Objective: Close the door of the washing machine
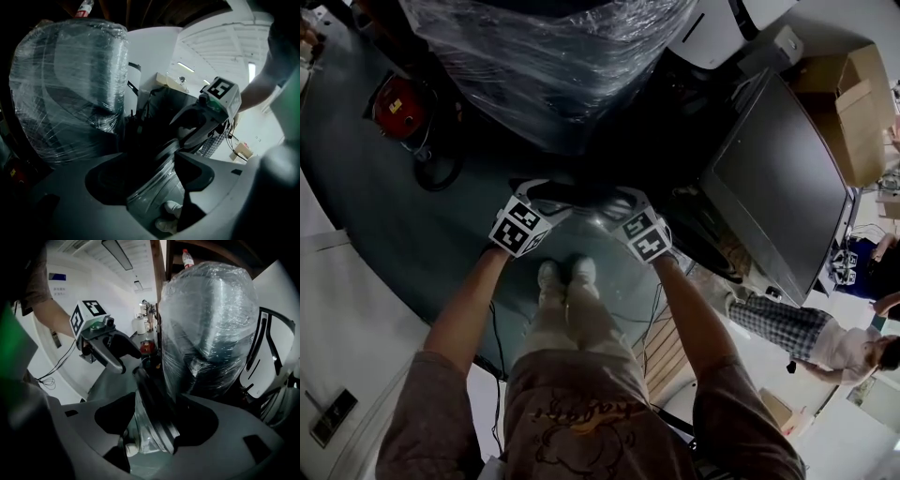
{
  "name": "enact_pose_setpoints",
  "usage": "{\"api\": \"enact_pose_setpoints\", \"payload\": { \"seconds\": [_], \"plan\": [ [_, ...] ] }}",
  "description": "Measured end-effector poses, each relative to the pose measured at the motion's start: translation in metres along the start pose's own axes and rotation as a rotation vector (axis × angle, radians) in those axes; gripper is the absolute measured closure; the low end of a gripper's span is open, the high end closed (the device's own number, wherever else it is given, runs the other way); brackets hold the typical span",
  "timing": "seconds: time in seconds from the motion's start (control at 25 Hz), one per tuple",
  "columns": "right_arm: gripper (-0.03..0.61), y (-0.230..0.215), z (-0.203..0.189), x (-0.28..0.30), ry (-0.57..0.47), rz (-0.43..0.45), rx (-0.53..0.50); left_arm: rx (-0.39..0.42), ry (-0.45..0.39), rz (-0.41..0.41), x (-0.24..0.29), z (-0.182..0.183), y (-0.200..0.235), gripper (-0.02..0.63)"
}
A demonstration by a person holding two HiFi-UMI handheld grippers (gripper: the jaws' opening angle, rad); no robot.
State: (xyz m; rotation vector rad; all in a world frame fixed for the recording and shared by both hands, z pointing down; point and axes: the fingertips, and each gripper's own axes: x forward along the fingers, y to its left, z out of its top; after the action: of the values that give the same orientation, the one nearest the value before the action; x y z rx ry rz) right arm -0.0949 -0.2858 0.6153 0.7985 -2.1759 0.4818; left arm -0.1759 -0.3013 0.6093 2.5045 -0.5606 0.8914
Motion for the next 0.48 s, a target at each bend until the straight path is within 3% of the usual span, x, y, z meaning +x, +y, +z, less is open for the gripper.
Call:
{"api": "enact_pose_setpoints", "payload": {
  "seconds": [0.48],
  "plan": [
    [0.337, -0.008, -0.021, 0.044, 0.099, 0.065, -0.04, -0.004, 0.099, -0.046, 0.051, -0.023, 0.028, 0.327]
  ]
}}
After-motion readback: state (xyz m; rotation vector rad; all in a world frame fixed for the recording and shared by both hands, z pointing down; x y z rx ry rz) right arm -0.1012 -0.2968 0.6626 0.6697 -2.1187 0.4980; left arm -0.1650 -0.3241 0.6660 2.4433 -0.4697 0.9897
